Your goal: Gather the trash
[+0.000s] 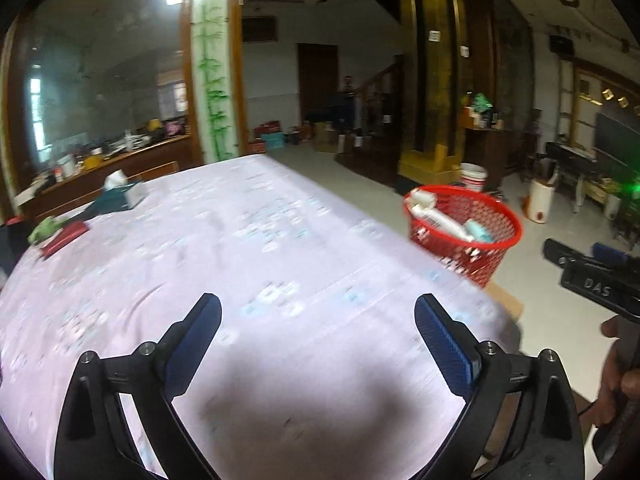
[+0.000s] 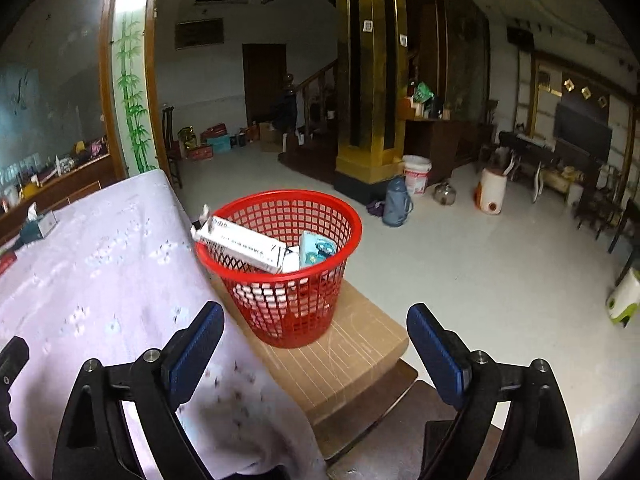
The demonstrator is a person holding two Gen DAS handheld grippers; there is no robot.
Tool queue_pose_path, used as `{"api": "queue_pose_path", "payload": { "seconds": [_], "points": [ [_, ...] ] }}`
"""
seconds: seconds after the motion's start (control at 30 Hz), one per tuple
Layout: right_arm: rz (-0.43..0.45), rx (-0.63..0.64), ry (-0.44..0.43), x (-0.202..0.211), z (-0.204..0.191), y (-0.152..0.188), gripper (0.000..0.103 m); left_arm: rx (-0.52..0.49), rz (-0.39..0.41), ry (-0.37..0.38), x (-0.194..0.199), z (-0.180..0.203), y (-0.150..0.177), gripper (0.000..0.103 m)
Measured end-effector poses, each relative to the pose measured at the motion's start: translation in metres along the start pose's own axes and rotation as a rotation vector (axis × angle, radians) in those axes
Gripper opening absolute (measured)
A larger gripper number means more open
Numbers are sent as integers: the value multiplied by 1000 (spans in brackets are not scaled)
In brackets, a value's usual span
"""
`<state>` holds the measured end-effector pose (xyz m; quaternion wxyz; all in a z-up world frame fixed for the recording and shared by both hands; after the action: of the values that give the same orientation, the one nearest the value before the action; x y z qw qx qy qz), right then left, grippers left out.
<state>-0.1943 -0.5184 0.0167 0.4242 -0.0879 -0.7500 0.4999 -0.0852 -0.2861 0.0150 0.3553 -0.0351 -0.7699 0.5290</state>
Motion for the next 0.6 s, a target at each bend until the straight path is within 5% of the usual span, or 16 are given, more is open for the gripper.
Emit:
{"api": "queue_pose_path", "payload": {
  "seconds": [0.27, 0.6],
  "points": [
    [5, 27, -12, 8, -16, 18, 96, -8, -69, -137, 1, -24, 27, 99],
    [14, 27, -8, 9, -13, 17, 96, -86, -37, -133, 2, -3, 22, 99]
  ]
}}
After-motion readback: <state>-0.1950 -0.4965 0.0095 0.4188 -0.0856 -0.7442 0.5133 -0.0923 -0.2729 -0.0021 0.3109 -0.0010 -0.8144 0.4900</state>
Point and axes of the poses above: each gripper's, at about its wrist camera, not at the fingertips, and x roughly against the way its jaws point, z to its right, y to its underside, the point moved 9 cm from there along -x, roughly the way its jaws point, and after that the axes turned 9 degrees about -x, right-handed, at the moved point
